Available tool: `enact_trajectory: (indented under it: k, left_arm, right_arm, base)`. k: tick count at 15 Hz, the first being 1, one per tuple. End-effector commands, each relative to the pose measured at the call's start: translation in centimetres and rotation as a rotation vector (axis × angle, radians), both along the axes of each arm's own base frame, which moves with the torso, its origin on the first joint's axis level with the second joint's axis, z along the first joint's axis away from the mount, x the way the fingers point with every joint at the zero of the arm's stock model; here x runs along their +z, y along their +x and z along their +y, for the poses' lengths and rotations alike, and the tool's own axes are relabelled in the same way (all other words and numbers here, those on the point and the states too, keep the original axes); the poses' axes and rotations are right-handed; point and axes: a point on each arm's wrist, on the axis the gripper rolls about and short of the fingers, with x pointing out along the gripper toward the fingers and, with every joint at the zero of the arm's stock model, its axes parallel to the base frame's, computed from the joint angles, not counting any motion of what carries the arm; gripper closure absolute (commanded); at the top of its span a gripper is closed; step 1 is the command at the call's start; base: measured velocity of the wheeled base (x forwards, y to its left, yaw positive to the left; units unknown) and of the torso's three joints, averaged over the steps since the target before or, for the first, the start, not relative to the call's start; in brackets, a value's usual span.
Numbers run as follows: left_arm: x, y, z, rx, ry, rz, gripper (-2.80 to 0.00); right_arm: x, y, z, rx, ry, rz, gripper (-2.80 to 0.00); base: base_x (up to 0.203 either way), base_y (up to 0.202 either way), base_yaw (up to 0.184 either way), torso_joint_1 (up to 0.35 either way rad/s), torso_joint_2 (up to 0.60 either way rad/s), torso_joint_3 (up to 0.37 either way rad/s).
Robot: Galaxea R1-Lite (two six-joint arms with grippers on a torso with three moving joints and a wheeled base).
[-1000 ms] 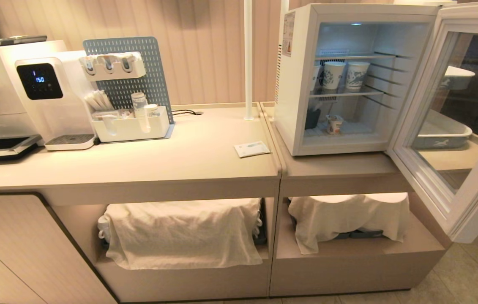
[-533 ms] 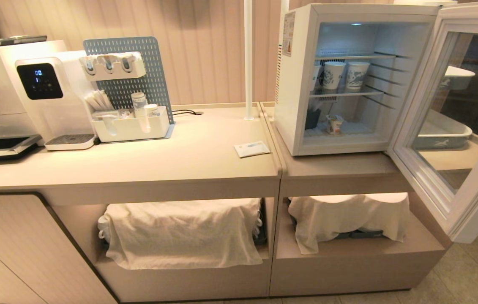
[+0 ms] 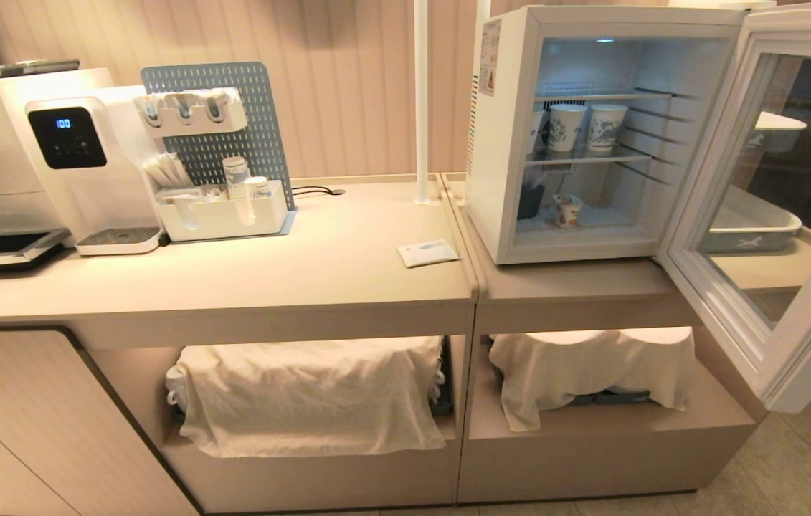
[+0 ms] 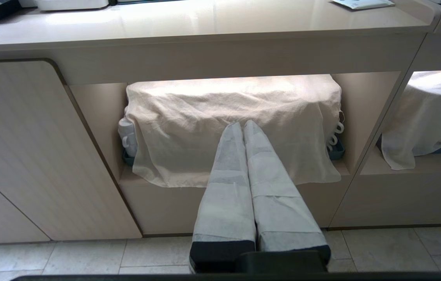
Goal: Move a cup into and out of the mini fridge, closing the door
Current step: Close the freezer door
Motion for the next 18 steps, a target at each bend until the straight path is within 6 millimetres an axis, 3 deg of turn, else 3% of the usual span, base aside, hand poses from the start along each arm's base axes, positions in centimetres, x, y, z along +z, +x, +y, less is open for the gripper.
enact_trajectory:
  k: [1, 8, 18]
  left_arm:
    - [0.0, 0.0, 0.0, 0.0, 0.0, 0.0, 0.0]
    - [0.0, 0.0, 0.0, 0.0, 0.0, 0.0, 0.0]
    - [0.0, 0.0, 0.0, 0.0, 0.0, 0.0, 0.0]
  right_arm:
    - [-0.1, 1.8, -0.7, 0.013, 0.013, -0.006, 0.0]
    - [-0.1, 3.3, -1.1, 0.079, 0.086, -0.093, 0.0]
    - [0.3, 4.1, 0.9, 0.21, 0.242, -0.268, 0.0]
  base:
    - [0.0, 0.0, 0.0, 0.0, 0.0, 0.0]
    - [0.0, 0.0, 0.0, 0.0, 0.0, 0.0]
    - [0.0, 0.0, 0.0, 0.0, 0.0, 0.0]
